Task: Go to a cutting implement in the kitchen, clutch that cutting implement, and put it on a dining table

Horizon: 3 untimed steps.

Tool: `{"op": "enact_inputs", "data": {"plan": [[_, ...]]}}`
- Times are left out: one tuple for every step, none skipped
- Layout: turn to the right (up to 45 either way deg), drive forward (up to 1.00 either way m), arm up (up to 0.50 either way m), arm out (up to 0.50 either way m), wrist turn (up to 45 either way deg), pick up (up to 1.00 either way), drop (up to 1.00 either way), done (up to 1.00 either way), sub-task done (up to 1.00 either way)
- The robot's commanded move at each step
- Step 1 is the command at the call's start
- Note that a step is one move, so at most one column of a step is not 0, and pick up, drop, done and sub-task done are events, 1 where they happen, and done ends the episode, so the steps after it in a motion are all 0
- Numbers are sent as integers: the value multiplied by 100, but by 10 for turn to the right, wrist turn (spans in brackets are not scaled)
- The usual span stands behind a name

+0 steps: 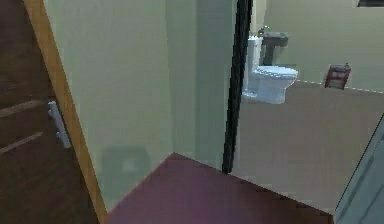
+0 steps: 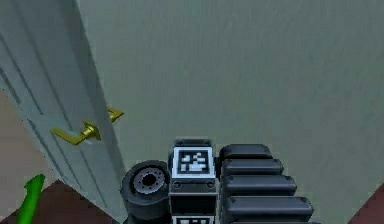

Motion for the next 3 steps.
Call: {"op": "enact_inputs", "data": {"plan": [[30,0,0,0,0,0,0,0,0],[0,40,0,0,0,0,0,0,0],[360,0,0,0,0,0,0,0,0]]}}
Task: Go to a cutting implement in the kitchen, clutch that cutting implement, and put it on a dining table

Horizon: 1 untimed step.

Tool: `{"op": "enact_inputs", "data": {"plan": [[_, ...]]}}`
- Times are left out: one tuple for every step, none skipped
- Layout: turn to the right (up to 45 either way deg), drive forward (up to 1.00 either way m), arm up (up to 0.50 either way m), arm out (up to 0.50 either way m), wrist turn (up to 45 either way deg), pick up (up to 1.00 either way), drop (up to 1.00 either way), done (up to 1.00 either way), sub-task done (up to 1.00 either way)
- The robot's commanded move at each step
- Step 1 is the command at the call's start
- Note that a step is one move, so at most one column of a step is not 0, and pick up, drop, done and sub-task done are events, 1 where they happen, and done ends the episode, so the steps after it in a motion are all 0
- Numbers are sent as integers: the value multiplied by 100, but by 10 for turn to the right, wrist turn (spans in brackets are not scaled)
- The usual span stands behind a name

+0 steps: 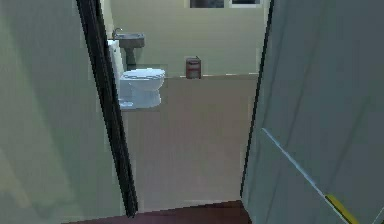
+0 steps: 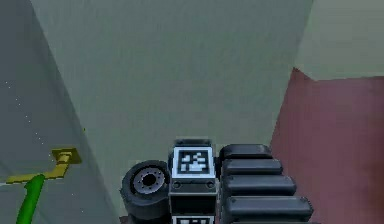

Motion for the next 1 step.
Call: {"op": "enact_inputs", "data": {"plan": [[0,60,0,0,0,0,0,0,0]]}}
